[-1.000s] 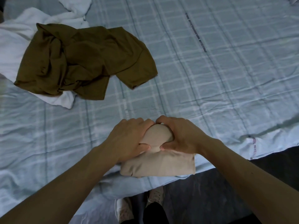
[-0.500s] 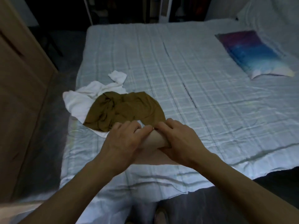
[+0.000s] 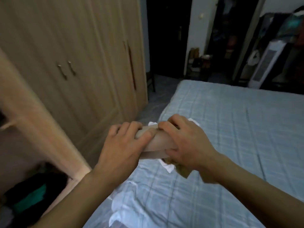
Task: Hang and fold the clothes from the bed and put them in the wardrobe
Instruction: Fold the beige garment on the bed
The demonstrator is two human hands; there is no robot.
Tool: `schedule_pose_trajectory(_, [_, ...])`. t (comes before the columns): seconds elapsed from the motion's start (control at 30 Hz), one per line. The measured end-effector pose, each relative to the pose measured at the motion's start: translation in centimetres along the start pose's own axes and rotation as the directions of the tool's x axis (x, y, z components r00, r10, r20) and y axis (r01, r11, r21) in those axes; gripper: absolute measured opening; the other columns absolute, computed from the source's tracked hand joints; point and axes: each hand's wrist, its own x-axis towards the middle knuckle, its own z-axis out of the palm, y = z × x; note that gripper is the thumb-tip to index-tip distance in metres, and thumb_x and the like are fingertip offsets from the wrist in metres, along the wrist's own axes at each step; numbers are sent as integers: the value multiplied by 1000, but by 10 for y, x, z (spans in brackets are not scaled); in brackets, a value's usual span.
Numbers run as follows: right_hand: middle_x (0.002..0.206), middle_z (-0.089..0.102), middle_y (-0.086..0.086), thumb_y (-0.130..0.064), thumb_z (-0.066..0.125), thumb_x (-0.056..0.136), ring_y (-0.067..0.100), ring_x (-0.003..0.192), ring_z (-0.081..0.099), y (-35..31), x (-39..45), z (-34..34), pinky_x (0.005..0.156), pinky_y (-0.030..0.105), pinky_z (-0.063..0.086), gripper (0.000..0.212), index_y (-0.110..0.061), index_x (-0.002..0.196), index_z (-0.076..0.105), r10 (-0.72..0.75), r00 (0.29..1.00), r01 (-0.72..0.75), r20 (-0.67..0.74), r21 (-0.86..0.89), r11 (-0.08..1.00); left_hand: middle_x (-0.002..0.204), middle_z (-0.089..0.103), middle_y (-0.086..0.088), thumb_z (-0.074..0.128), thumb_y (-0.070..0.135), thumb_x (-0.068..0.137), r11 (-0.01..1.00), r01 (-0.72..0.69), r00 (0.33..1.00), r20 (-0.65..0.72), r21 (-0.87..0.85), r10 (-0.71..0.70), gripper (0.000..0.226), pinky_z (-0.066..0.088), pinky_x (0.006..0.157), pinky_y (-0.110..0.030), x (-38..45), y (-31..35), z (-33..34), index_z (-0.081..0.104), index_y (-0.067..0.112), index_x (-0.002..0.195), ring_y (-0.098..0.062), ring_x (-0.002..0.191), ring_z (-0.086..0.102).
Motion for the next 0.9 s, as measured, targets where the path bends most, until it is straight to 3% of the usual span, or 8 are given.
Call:
schedule_pose_trajectory(0.2, [108,48,0,-34,77,64,20,88,53,-109,81,14,68,34,48,68,-32,123,44,-332,943,329,-7,152,932,105,57,-7,73,16,68,916,308,944,39,255,-329,63,37,77,-43,-94,-68,-75,45,28,123,-31,88,57])
schedule_pose_trajectory(0.27, [108,48,-1,-32,75,62,21,91,55,-157,103,23,67,36,52,69,-32,124,43,-431,902,426,-20,210,880,104,56,-6,78,20,64,863,373,912,38,341,-409,66,33,74,-41,-132,-91,-98,49,27,123,-30,85,55])
schedule_pose_trajectory(0.43, [110,44,-6,-28,72,65,18,93,54,-271,145,45,68,36,55,70,-33,128,42,-608,792,597,-62,294,747,102,50,-4,78,25,61,759,469,847,14,451,-532,69,46,69,-43,-223,-147,-144,51,27,125,-28,82,53])
schedule_pose_trajectory(0.6, [114,42,-7,-27,70,69,17,99,54,-372,189,68,76,36,54,68,-36,127,37,-696,714,679,-78,320,660,97,51,-4,77,27,59,668,556,773,-12,496,-634,72,45,68,-42,-293,-208,-177,52,29,127,-29,82,54])
schedule_pose_trajectory(0.77, [111,41,-9,-31,67,67,19,93,56,-454,223,100,71,38,54,67,-37,127,39,-724,686,706,-76,311,636,99,54,-4,76,23,63,618,611,733,-60,495,-677,80,46,68,-42,-353,-266,-189,41,30,135,-30,84,55])
schedule_pose_trajectory(0.9, [113,41,-10,-31,65,67,19,87,57,-501,251,131,70,36,53,66,-38,127,37,-751,658,719,-54,342,605,103,55,-5,76,21,61,582,643,684,-31,498,-729,78,48,71,-42,-388,-308,-188,46,29,133,-29,87,56])
